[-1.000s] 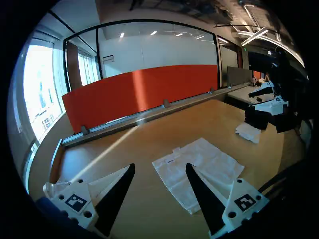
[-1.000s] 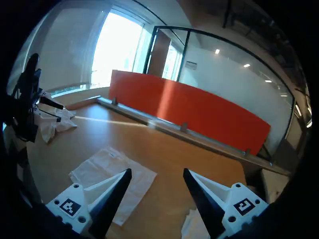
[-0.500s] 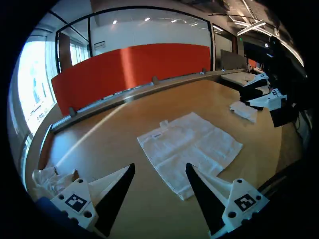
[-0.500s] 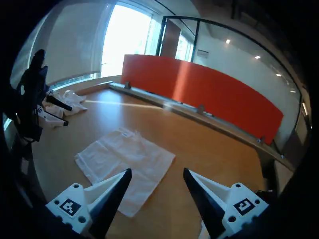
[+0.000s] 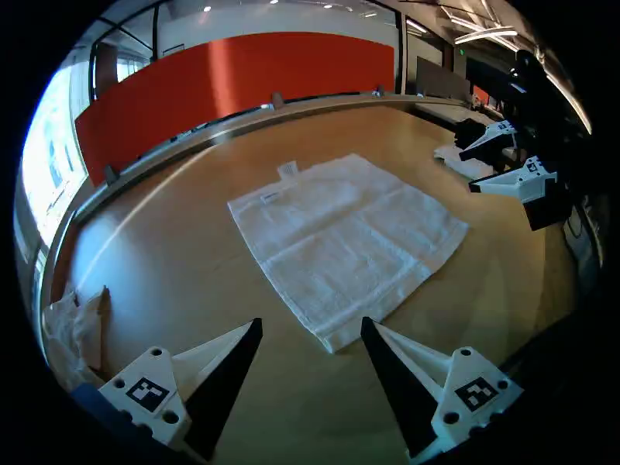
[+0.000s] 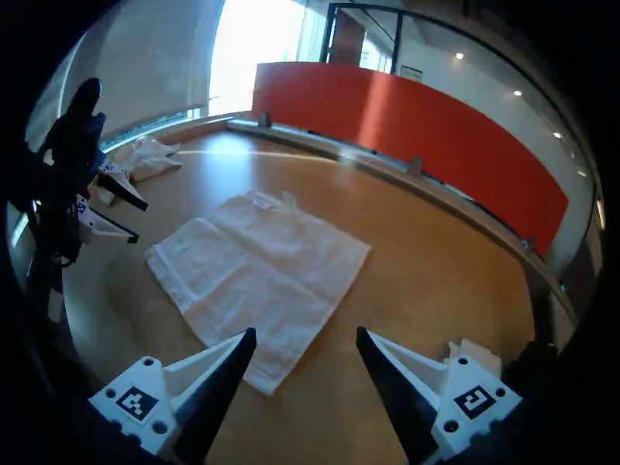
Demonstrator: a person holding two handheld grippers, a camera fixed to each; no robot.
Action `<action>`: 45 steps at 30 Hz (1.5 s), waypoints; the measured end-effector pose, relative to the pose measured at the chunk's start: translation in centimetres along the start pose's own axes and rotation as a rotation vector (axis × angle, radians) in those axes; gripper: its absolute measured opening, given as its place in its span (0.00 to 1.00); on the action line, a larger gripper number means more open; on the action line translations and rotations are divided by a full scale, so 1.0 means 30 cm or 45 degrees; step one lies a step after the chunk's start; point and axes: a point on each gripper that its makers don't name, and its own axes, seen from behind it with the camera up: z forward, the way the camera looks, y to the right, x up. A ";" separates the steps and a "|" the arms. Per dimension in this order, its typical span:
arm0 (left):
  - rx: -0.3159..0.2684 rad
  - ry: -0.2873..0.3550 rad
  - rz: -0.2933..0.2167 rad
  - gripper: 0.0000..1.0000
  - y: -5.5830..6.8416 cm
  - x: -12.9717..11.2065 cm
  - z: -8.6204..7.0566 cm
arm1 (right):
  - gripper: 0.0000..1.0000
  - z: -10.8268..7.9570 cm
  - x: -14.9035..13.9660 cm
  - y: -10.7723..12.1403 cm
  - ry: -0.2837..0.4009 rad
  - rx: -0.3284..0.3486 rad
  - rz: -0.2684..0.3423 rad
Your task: Fold towel
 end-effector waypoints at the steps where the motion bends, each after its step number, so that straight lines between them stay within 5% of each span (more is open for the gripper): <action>1: -0.006 -0.013 -0.001 0.94 0.005 -0.012 0.007 | 1.00 0.006 -0.015 -0.005 -0.010 0.005 0.000; 20: -0.060 -0.143 -0.014 0.94 0.069 -0.117 0.087 | 0.95 0.066 -0.196 -0.069 -0.137 0.087 -0.024; 40: -0.038 -0.185 -0.023 0.70 0.090 -0.127 0.091 | 0.57 0.084 -0.250 -0.096 -0.183 0.140 -0.007; 45: -0.031 -0.187 -0.036 0.66 0.091 -0.126 0.092 | 0.40 0.084 -0.257 -0.115 -0.182 0.161 0.000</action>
